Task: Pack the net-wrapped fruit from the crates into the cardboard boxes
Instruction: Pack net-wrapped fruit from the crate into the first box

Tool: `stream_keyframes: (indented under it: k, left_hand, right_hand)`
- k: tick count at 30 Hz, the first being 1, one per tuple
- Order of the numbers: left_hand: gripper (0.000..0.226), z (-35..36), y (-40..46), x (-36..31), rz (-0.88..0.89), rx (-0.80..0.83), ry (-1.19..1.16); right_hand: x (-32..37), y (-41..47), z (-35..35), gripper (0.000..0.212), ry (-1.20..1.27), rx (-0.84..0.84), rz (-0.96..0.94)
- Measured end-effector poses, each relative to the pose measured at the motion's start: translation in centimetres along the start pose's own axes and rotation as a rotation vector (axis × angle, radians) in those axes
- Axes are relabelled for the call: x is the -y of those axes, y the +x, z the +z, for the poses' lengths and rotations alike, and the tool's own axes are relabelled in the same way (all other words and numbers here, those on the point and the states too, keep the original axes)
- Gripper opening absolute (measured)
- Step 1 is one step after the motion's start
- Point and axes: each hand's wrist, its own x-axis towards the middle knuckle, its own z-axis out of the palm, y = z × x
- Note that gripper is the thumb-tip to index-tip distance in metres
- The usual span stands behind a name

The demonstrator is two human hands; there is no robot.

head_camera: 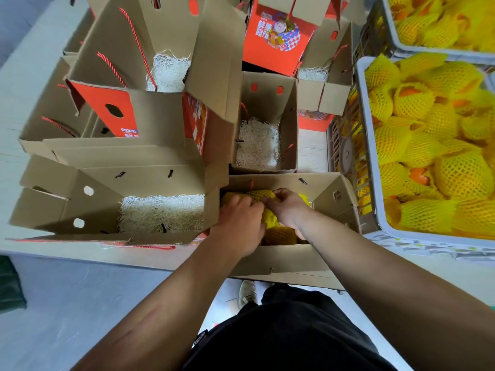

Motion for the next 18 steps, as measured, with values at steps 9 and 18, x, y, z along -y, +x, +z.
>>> stream_keyframes:
  k: [9, 18]
  left_hand:
    - [0.039, 0.4, 0.4, 0.8, 0.003, 0.14, 0.07]
    - [0.041, 0.5, 1.1, -0.5, 0.115, 0.068, -0.024]
  right_hand:
    - [-0.7, -0.4, -1.9, 0.039, 0.102, 0.111, 0.011]
    - [-0.4, -1.6, -3.1, 0.027, -0.452, 0.062, -0.274]
